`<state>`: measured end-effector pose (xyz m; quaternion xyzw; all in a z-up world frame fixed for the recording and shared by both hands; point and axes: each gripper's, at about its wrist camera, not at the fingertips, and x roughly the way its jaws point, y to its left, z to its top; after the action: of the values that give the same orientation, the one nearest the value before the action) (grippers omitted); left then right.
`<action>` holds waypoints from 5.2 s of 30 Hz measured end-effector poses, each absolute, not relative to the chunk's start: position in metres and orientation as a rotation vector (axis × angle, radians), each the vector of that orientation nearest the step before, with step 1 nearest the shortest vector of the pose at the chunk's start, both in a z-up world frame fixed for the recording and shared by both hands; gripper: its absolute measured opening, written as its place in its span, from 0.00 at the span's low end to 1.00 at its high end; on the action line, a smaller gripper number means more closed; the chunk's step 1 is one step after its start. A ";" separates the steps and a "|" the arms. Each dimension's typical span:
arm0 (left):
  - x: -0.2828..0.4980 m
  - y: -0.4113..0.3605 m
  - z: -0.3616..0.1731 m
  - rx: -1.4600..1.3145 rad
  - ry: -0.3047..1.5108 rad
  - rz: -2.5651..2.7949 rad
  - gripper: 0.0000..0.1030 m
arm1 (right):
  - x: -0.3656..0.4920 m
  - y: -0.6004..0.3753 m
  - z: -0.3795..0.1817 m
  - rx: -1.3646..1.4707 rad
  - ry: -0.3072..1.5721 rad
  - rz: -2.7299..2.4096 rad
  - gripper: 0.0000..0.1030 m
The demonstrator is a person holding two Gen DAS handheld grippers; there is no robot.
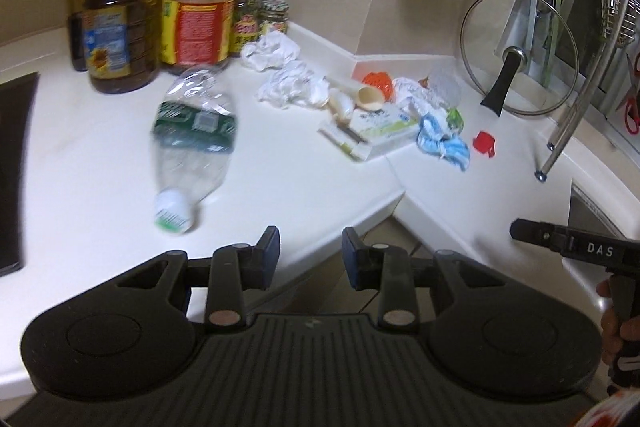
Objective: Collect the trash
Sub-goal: 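Move both tools back up to the counter toward the remaining trash, then grasp the blue face mask with the right tool, then grasp the white paper cup with the left tool, then carry the paper cup and blue mask down over the wastebasket with both tools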
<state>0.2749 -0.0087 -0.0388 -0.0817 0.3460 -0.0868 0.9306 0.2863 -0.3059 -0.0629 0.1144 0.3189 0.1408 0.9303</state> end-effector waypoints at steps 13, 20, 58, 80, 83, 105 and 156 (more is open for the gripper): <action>0.355 -0.067 -0.043 -0.123 0.710 -0.180 0.29 | 0.395 -0.326 -0.077 0.054 0.581 0.356 0.60; 0.381 -0.078 -0.046 -0.104 0.715 -0.170 0.29 | 0.434 -0.324 -0.099 0.029 0.619 0.387 0.55; 0.423 -0.110 -0.045 -0.045 0.703 -0.187 0.29 | 0.422 -0.338 -0.080 0.087 0.544 0.456 0.17; 0.493 -0.136 -0.058 0.161 0.659 -0.123 0.23 | 0.421 -0.375 -0.078 0.222 0.554 0.393 0.17; 0.501 -0.138 -0.063 0.163 0.669 -0.120 0.21 | 0.422 -0.379 -0.080 0.227 0.556 0.383 0.17; 0.488 -0.122 -0.047 0.134 0.552 -0.096 0.02 | 0.423 -0.381 -0.082 0.248 0.567 0.350 0.17; 0.203 0.009 -0.041 -0.088 0.660 -0.321 0.02 | 0.167 -0.230 -0.090 0.277 0.693 0.316 0.17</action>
<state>0.2028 0.0094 -0.0412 -0.0431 0.3227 -0.1570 0.9324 0.1665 -0.2299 -0.0898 0.1350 0.3369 0.1537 0.9191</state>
